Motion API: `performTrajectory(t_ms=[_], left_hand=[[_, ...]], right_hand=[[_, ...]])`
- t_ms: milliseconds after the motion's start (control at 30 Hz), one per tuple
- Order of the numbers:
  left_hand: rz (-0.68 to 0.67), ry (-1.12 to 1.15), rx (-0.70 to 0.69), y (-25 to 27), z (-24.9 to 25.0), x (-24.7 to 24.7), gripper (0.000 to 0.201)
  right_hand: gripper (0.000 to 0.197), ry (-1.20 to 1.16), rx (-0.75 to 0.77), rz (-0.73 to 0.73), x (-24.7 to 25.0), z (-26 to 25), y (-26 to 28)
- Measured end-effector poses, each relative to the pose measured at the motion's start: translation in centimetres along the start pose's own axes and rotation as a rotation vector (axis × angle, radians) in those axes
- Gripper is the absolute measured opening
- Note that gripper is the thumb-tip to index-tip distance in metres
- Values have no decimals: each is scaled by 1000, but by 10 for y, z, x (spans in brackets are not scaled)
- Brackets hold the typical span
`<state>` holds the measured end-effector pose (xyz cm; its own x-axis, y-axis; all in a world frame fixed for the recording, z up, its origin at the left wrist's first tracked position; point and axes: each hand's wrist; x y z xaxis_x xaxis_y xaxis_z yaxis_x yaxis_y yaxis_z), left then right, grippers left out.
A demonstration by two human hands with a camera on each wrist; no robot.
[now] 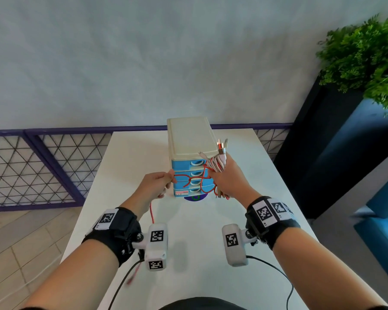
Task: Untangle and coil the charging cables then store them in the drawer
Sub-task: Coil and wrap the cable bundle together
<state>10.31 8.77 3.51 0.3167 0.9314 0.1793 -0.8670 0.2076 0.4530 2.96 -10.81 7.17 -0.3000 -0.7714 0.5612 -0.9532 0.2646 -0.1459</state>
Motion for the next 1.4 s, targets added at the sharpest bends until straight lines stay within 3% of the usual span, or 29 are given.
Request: performTrajectory(t_ms=[133, 433, 533, 600, 667, 767, 867, 933, 1000, 1100, 1233, 1333, 1400], left_hand=[[216, 89, 38, -9, 2, 20, 45], [113, -298, -72, -11, -14, 22, 53], [-5, -434, -154, -7, -17, 12, 40], [-4, -408, -264, -3, -16, 0, 24], [4, -258, -359, 5, -10, -14, 21], [-133, -65, -311, 12, 2, -27, 33], [-214, -248, -282, 17, 7, -33, 26], [-187, -420, -359, 16, 5, -34, 15], [-107, -551, -428, 13, 0, -35, 17], [-71, -352, -345, 2, -5, -31, 26], [-207, 28, -201, -2, -15, -15, 21], [-281, -68, -147, -6, -25, -2, 20], [-289, -243, -218, -9, -28, -1, 28]], right_hand=[[14, -9, -36, 12, 7, 7, 2], [14, -45, -85, 76, 17, -2, -3], [16, -106, -64, 79, 13, -10, -4], [18, -135, -59, 78, 8, -15, -5], [20, -142, -50, 70, 3, -18, -6], [20, -149, -41, 72, -2, -20, -8], [16, -146, -52, 70, -3, -22, -10], [17, -157, -55, 61, -1, -22, -11], [17, -159, -55, 61, 1, -22, -10], [22, -134, -57, 67, 6, -20, -8], [12, -120, -84, 138, 18, -14, -8], [8, -139, -115, 132, 26, -12, -9], [9, -225, -130, 89, 25, -14, -6]])
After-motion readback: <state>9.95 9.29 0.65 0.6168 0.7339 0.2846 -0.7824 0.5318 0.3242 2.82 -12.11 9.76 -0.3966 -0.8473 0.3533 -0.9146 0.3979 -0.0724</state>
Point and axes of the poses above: each hand's wrist, its own y-axis away from the middle knuckle, its own x-axis out of the back of the hand, z = x × y, and after that the axes turned 9 degrees about x, right-handed
